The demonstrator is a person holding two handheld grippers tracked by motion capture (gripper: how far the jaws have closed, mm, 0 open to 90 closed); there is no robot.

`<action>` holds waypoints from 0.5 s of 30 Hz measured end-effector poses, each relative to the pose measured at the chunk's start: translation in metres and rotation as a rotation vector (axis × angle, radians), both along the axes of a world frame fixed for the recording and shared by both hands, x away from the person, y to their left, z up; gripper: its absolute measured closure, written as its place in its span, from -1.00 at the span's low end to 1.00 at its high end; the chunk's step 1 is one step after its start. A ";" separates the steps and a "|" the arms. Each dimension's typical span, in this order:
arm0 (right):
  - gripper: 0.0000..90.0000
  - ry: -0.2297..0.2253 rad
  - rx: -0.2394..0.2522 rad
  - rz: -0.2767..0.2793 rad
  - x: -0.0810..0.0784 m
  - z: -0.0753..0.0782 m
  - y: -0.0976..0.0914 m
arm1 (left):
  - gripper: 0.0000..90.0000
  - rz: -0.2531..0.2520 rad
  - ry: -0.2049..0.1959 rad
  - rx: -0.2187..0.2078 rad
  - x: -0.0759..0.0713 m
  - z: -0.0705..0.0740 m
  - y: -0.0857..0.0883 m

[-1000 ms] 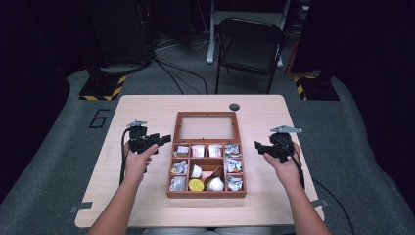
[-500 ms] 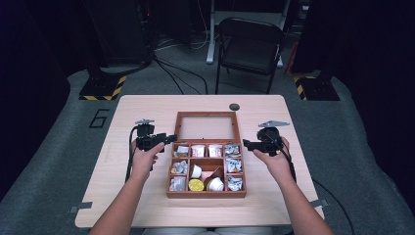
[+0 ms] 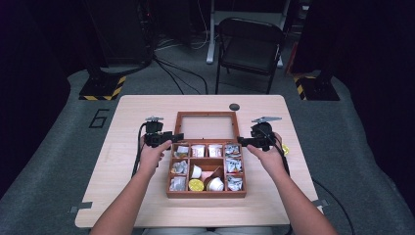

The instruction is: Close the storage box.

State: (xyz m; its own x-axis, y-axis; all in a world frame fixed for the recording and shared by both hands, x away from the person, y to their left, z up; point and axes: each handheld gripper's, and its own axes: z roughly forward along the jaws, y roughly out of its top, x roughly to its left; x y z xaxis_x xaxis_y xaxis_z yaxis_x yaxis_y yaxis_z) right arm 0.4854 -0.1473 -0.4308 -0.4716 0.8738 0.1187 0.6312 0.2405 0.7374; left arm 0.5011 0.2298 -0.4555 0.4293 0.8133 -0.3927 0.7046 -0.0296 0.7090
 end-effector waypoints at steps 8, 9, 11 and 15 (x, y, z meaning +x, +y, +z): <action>-0.26 0.014 0.017 -0.014 0.013 -0.006 0.006 | -0.20 0.002 -0.017 0.029 0.010 -0.002 -0.007; -0.26 0.016 0.014 -0.015 0.013 -0.006 0.007 | -0.20 0.002 -0.017 0.029 0.010 -0.002 -0.007; -0.26 0.012 0.013 -0.009 0.016 -0.006 0.009 | -0.20 -0.001 -0.010 0.014 0.012 -0.005 -0.008; -0.25 0.013 0.026 -0.022 0.025 -0.007 0.009 | -0.22 0.004 0.000 0.017 0.016 -0.010 -0.007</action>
State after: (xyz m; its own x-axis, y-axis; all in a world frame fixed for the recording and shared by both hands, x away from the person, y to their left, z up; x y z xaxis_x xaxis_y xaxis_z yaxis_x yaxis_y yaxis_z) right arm 0.5101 -0.1381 -0.4380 -0.4502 0.8807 0.1471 0.6457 0.2074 0.7349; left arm 0.5168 0.2226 -0.4654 0.4264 0.8216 -0.3783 0.7044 -0.0393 0.7087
